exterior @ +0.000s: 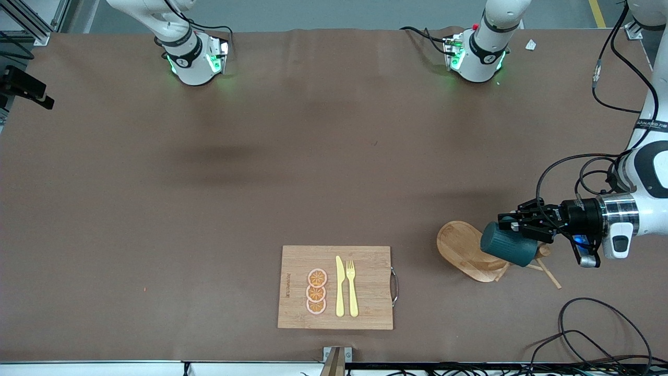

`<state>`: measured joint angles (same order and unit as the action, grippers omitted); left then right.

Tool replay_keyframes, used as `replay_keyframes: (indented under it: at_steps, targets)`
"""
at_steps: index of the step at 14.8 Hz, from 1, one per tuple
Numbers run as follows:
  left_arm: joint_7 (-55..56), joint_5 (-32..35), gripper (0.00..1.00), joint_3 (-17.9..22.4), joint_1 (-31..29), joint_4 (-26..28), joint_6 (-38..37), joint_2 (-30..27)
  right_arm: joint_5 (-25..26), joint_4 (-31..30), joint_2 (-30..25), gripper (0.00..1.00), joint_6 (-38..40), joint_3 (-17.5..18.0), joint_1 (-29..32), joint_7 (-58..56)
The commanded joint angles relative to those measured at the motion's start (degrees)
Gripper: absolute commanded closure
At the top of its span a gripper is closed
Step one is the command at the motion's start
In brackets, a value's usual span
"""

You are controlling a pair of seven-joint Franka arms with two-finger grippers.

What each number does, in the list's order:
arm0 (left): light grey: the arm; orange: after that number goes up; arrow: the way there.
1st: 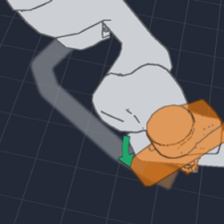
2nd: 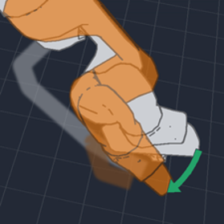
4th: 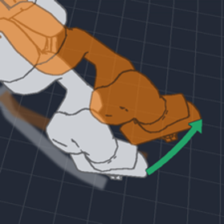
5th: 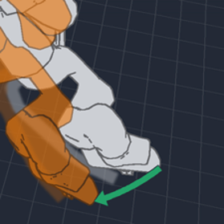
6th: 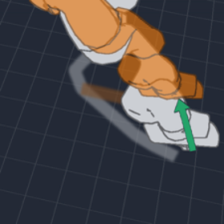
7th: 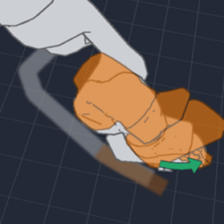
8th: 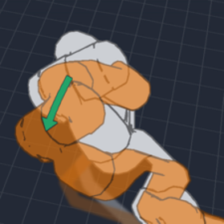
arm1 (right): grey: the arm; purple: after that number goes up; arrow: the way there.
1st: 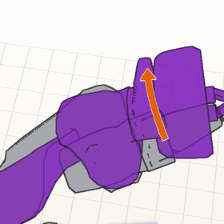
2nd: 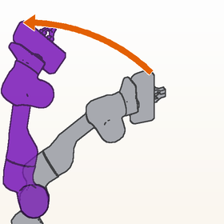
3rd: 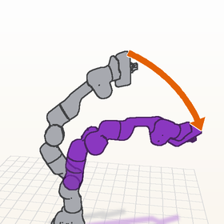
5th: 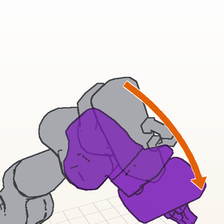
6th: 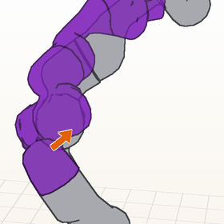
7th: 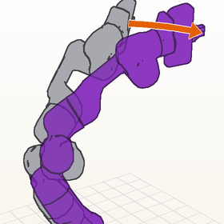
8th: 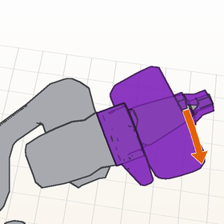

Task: Pass cup and hang on rack
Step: 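Hook the mug handle onto a rack peg with the left gripper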

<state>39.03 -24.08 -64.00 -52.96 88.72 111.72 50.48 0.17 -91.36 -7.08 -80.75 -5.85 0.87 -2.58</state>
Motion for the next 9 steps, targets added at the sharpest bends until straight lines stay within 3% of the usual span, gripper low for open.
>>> replay_keyframes:
  at_steps: [1,6,9]
  targets:
    - [-3.51,-1.32,0.84,0.45,-0.47,0.66,-0.45,0.58,-0.87,-0.22,-0.13,0.0,0.25,0.4,0.89,0.21]
    - [-5.19,-1.32,0.76,1.33,-0.21,0.66,-0.45,1.37,-0.78,-0.22,-0.13,0.0,0.25,0.4,0.98,0.21]
    - [-5.1,-1.32,0.6,1.42,-0.12,0.49,-0.37,1.37,-0.69,-0.22,-0.13,0.0,0.25,0.4,0.98,0.21]
